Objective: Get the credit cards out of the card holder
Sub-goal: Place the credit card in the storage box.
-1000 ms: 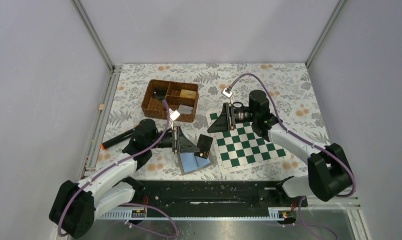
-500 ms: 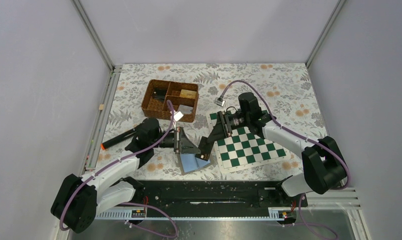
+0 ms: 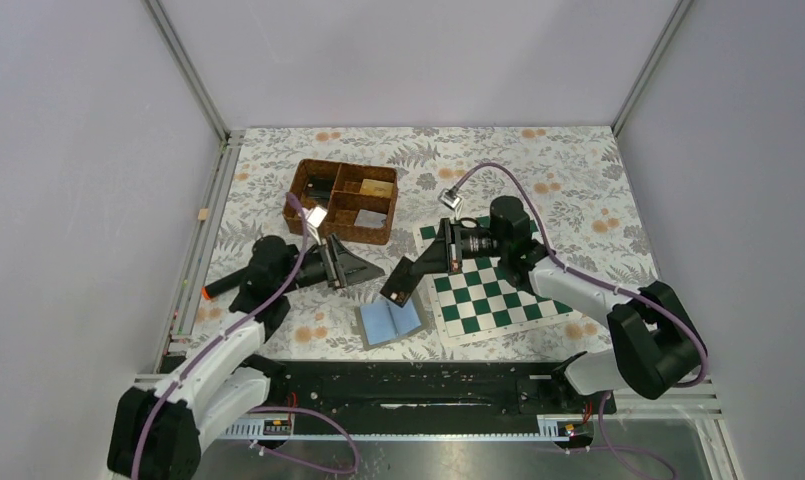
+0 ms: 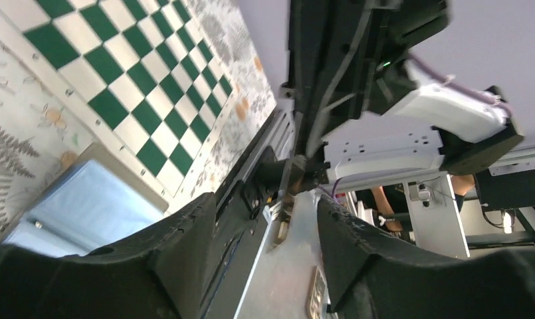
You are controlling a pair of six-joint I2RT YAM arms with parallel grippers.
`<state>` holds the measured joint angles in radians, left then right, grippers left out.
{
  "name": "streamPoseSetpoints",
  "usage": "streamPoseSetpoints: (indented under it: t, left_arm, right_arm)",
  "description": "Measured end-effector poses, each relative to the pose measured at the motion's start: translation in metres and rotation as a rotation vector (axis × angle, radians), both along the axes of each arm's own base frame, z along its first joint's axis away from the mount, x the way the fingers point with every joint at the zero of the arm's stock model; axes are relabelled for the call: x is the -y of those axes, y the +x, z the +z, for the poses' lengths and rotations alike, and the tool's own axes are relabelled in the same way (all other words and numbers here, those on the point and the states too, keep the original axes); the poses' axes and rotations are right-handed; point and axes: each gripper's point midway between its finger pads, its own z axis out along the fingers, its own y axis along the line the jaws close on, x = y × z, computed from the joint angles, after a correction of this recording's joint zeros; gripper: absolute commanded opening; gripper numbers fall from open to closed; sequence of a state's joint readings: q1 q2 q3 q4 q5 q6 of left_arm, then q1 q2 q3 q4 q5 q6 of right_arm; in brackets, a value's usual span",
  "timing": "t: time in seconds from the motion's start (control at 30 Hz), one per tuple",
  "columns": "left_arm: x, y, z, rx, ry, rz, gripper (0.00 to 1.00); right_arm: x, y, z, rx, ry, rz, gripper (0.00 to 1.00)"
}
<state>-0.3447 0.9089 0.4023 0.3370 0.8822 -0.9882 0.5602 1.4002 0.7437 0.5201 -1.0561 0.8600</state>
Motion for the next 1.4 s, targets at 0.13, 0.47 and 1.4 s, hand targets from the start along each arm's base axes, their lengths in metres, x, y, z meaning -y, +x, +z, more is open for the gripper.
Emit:
streamPoseSetpoints:
  t: [0.13,0.47,1.4]
  left_arm:
    - [-0.008,0.002,0.024,0.087,-0.051,0.072,0.63]
    - [-0.005,0.008,0.029,0.084,-0.085,0.136,0.58]
    - [0.015,0.030,0.024,0.012,-0.144,0.188,0.15]
  right_arm:
    - [-0.003,0.017,0.006,-0.071,0.073,-0.155,0.00]
    - [0.006,0.050,0.015,-0.153,0.224,-0.429,0.00]
    - [0.013,0.062,0.019,-0.151,0.264,-0.528,0.00]
